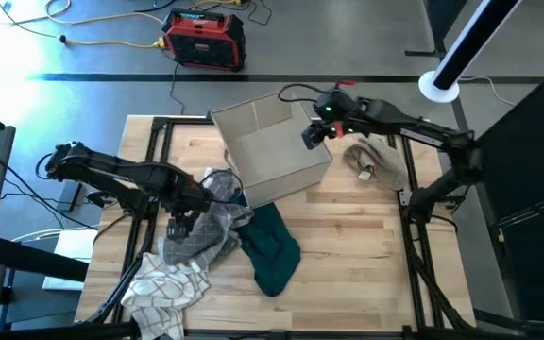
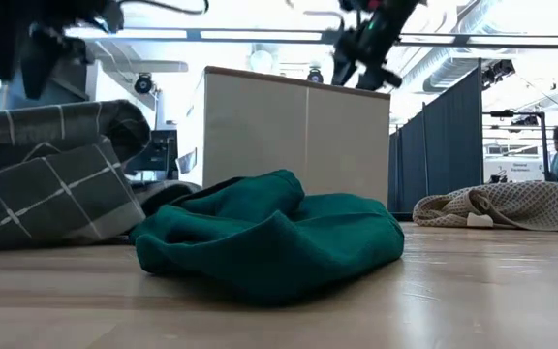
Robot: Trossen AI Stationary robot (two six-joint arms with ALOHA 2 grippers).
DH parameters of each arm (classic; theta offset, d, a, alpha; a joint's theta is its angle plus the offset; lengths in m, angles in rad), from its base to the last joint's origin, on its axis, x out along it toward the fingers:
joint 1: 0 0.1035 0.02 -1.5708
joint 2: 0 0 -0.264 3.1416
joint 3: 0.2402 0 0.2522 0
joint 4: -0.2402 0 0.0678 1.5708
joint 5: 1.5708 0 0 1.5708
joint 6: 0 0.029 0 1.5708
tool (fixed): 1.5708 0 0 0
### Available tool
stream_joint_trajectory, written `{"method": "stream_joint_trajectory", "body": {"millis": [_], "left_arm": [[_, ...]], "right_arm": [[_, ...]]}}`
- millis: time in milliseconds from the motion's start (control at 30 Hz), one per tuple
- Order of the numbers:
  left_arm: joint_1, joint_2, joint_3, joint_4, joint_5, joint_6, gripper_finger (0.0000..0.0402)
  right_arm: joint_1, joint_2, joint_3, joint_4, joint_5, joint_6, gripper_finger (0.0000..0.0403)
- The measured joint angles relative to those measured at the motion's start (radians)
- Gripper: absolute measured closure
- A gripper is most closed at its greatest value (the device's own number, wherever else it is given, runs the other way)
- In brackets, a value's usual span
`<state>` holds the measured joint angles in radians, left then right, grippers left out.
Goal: Fold towel
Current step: Fold the green towel
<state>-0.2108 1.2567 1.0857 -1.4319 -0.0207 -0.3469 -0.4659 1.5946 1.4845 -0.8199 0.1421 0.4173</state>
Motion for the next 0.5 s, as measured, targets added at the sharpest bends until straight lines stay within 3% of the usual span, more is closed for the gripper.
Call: {"method": "stream_joint_trajectory", "body": {"millis": [133, 233, 300, 433, 500], "left_arm": [[0.0, -0.001, -0.07, 0.045, -0.057, -0.007, 0.0192], [0.001, 0.0, -0.117, 0.093, -0.096, -0.008, 0.0192], [0.008, -0.001, -0.142, 0.133, -0.122, -0.01, 0.0192], [0.025, -0.001, -0.171, 0.164, -0.149, -0.056, 0.0192], [0.028, 0.0, -0.174, 0.163, -0.189, -0.09, 0.0193]], "right_arm": [[-0.049, 0.073, 0.0, 0.046, 0.041, -0.08, 0.0177], [-0.08, 0.122, 0.0, 0.096, 0.005, -0.101, 0.0198], [-0.095, 0.15, 0.0, 0.108, -0.017, -0.082, 0.0237], [-0.099, 0.167, 0.0, 0.132, -0.02, -0.054, 0.0369], [-0.098, 0.155, 0.0, 0.14, -0.015, -0.019, 0.0388]]}}
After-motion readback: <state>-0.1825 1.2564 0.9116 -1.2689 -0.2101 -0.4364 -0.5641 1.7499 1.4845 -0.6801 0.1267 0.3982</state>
